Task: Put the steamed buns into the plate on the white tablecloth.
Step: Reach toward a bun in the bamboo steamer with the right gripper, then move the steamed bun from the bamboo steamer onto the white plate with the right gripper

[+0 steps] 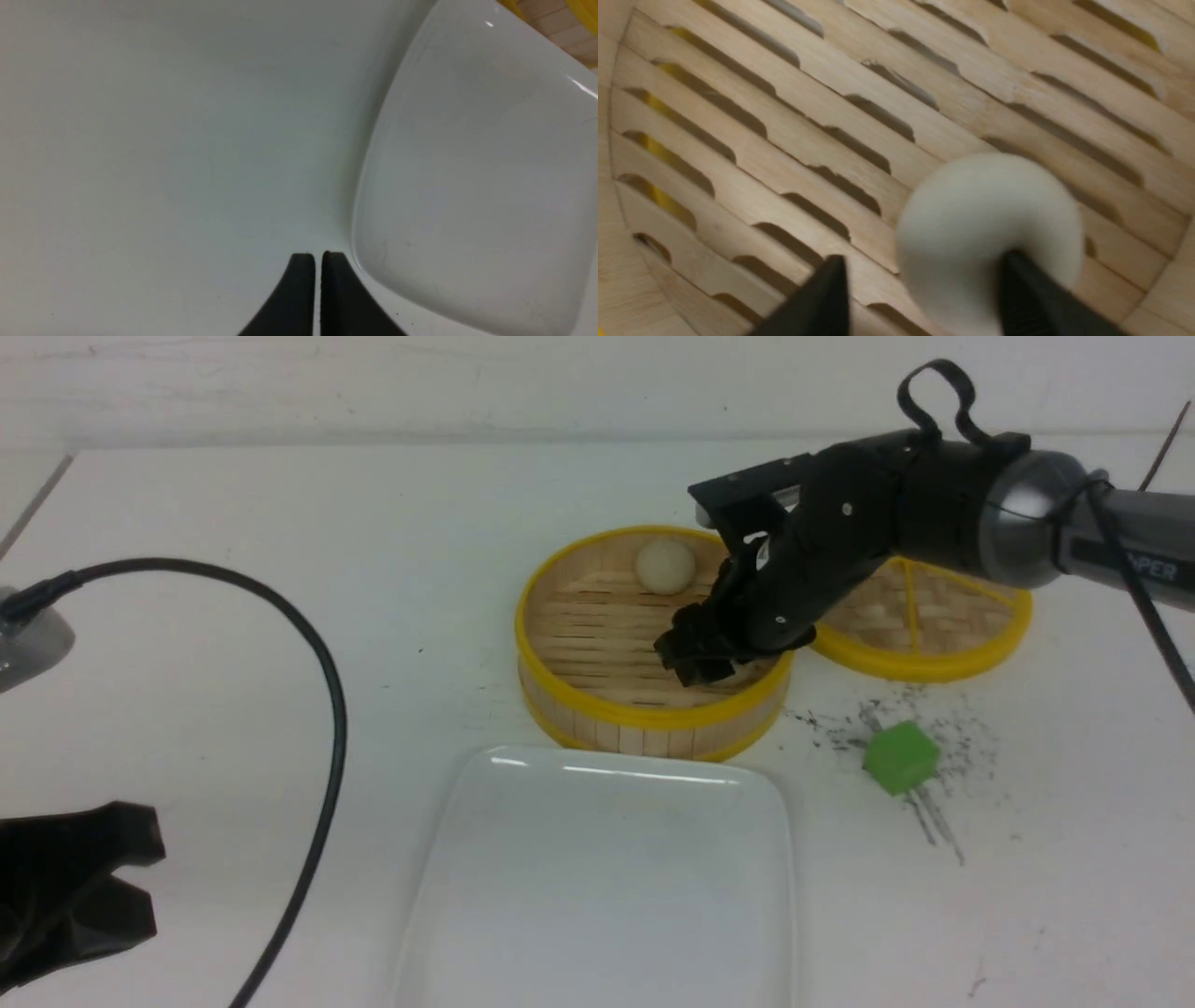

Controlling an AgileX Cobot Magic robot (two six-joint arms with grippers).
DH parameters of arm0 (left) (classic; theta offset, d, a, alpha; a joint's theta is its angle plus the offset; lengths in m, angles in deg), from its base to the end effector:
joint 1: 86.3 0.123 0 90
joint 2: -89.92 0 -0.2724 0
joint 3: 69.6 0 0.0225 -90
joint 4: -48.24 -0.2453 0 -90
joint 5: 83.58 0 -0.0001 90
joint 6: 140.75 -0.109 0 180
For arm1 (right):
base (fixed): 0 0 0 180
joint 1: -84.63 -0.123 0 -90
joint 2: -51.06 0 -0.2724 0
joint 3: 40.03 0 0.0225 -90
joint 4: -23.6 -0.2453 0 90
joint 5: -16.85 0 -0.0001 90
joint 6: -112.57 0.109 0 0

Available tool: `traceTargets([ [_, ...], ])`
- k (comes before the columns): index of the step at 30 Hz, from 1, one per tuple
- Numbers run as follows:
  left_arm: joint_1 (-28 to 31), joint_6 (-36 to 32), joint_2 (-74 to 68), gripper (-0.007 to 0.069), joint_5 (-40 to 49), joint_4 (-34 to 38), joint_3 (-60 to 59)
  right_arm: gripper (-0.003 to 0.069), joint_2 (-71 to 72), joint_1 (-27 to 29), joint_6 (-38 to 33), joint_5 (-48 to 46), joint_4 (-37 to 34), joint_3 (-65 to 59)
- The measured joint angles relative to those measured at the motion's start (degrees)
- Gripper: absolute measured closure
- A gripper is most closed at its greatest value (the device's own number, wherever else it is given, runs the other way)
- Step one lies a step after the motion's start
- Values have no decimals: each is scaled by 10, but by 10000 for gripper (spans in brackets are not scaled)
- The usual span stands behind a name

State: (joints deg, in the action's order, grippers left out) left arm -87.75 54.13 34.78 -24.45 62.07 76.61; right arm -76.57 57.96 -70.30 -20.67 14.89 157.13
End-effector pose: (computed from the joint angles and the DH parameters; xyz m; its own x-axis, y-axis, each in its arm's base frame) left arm 0.1461 -0.0261 0.2838 -0.8306 -0.3470 -0.4355 -0.1907 0.9121 -0.3630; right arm 0.4083 0.2163 0.1823 -0.7879 -0.3169 -0.5279 -0.4363 0.8923 0.1156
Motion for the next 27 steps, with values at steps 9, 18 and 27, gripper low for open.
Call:
traceTargets([
  [9, 0, 0, 0, 566, -4, 0, 0, 659, 9, 0, 0, -19, 7, 0],
  [18, 0, 0, 0, 553, -4, -2, 0, 657, 97, 0, -2, -46, 13, 0],
  [27, 0, 0, 0, 547, -4, -7, 0, 656, 143, -1, -3, -165, -12, 0],
])
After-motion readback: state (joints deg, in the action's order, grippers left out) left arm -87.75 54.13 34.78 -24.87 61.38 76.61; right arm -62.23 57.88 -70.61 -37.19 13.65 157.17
